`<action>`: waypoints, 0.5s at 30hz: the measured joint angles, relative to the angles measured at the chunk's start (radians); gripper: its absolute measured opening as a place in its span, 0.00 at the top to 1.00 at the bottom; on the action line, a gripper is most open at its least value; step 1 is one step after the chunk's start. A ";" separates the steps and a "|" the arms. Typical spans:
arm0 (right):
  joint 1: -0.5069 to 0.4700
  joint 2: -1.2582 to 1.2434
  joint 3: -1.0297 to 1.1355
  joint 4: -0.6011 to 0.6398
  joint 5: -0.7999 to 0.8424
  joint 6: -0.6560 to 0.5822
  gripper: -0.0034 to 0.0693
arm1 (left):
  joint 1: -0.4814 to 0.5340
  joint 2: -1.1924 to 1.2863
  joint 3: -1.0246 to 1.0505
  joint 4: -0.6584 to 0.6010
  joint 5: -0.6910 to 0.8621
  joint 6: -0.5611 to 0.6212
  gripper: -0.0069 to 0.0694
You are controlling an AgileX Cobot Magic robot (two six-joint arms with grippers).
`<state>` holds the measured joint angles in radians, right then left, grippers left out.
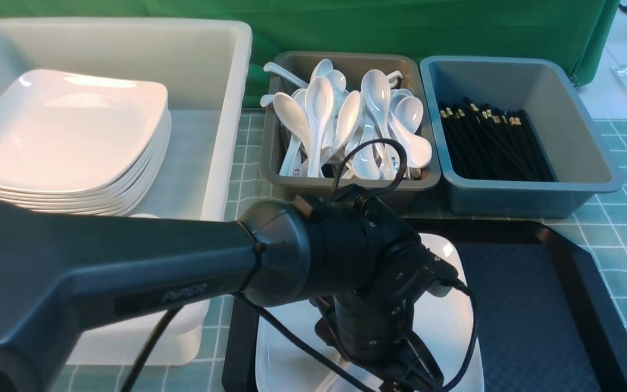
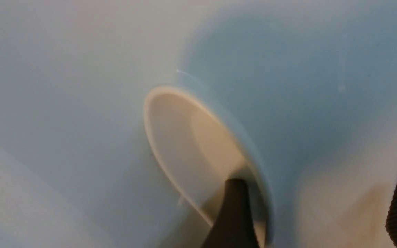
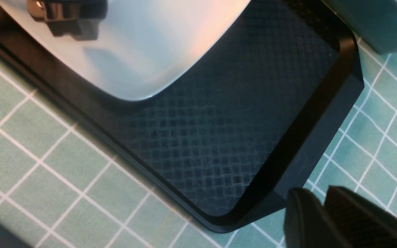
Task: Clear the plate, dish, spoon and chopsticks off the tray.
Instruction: Use the left arm to grab a soup spoon from the plate
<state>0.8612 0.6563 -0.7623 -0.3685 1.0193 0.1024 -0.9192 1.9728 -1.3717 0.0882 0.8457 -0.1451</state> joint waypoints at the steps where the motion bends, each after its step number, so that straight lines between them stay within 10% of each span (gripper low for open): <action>1: 0.000 0.000 0.000 0.000 0.000 -0.003 0.78 | 0.000 0.000 -0.001 0.001 0.009 0.000 0.19; 15: 0.000 0.000 0.000 0.000 -0.054 -0.012 0.76 | 0.000 -0.106 -0.059 -0.010 0.181 0.030 0.26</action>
<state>0.8612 0.6563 -0.7623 -0.3685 0.9656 0.0900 -0.9192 1.8666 -1.4303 0.0778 1.0265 -0.1155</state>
